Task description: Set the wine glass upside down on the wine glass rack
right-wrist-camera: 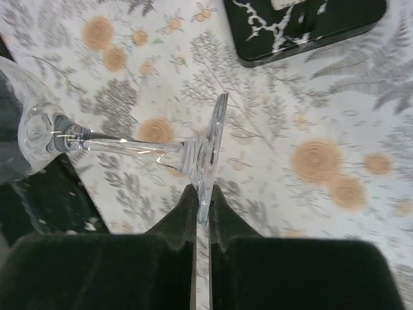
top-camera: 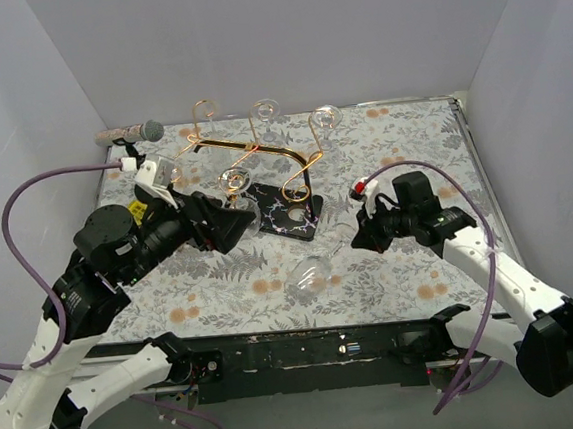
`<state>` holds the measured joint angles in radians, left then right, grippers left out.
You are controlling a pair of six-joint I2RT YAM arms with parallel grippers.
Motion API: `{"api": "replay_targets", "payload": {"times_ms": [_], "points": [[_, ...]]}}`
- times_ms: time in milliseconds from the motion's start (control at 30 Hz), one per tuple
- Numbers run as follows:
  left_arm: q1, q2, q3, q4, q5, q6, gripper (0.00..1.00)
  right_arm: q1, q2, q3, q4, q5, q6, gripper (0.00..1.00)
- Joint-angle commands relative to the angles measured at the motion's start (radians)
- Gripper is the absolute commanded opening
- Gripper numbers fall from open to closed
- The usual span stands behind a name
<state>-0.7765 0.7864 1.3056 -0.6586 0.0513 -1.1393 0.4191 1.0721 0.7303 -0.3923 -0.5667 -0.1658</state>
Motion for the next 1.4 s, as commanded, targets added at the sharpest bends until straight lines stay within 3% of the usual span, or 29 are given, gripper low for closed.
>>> {"api": "replay_targets", "payload": {"times_ms": [0,267,433,600,767,1033,1367], "points": [[0.000,0.049,0.011,-0.049,-0.139,0.052,0.98,0.001,-0.040,0.170,-0.150,0.160,-0.375,0.01],[0.000,0.057,-0.025,-0.030,-0.202,0.070,0.98,0.036,0.032,0.544,-0.394,0.283,-0.891,0.01],[0.000,0.008,-0.040,-0.024,-0.234,0.062,0.98,0.147,0.054,0.655,-0.336,0.447,-1.023,0.01],[0.000,-0.024,-0.020,-0.024,-0.252,0.059,0.98,0.340,0.035,0.629,-0.159,0.686,-1.168,0.01],[0.000,-0.029,-0.008,-0.035,-0.255,0.062,0.98,0.443,0.015,0.528,0.073,0.789,-1.279,0.01],[0.000,-0.056,-0.009,-0.049,-0.258,0.058,0.98,0.471,0.040,0.460,0.259,0.818,-1.362,0.01],[0.000,-0.067,-0.016,-0.045,-0.254,0.055,0.98,0.488,0.086,0.434,0.368,0.794,-1.387,0.01]]}}
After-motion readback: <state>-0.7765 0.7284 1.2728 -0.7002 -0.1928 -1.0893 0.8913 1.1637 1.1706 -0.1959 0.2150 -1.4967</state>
